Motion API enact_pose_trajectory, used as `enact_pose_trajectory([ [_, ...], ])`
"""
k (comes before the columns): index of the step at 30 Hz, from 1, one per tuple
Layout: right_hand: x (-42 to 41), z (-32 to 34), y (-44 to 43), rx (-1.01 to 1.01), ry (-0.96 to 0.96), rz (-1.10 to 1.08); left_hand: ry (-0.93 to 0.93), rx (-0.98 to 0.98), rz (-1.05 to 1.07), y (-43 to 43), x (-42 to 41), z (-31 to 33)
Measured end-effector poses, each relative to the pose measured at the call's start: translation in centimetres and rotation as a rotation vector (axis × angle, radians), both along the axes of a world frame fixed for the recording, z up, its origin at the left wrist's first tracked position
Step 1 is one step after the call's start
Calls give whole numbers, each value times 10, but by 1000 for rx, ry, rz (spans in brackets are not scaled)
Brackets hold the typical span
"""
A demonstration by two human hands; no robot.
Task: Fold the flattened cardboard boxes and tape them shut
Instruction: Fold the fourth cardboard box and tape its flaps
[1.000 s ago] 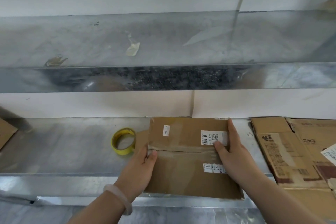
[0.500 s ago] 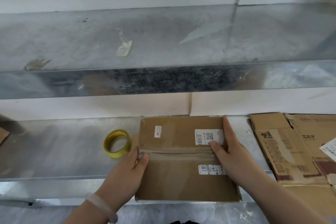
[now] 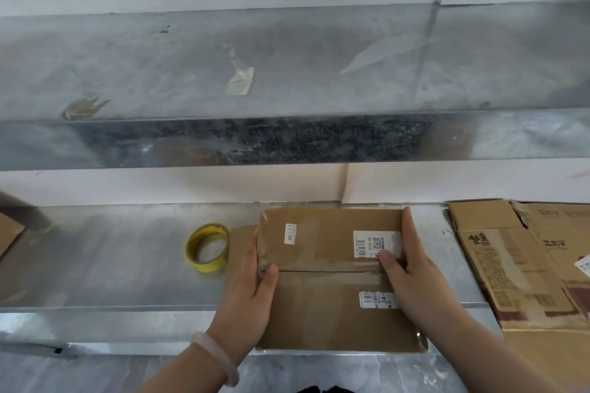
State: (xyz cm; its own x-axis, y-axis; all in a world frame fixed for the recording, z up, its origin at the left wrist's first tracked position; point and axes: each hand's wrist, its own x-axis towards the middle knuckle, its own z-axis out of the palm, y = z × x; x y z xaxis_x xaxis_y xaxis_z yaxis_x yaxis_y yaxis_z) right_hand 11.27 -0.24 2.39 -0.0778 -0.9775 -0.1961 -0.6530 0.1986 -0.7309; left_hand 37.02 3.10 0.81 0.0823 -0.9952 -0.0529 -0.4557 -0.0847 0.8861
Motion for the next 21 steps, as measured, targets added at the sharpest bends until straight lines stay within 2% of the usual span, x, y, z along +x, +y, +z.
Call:
enact_pose_trajectory([
  [7, -1, -24, 21, 200, -32, 8, -10, 117, -50, 11, 8, -22],
  [12, 4, -32, 2, 230, -15, -8, 22, 269, -59, -17, 9, -34],
  [15, 6, -32, -8, 176, 50, 13, 21, 186, -68, -35, 7, -37],
  [18, 7, -35, -16, 121, 149, 97, 104, 114, -2, -49, 7, -39],
  [21, 2, -36, -22, 85, 188, 111, -22, 68, 34, -59, 8, -40],
])
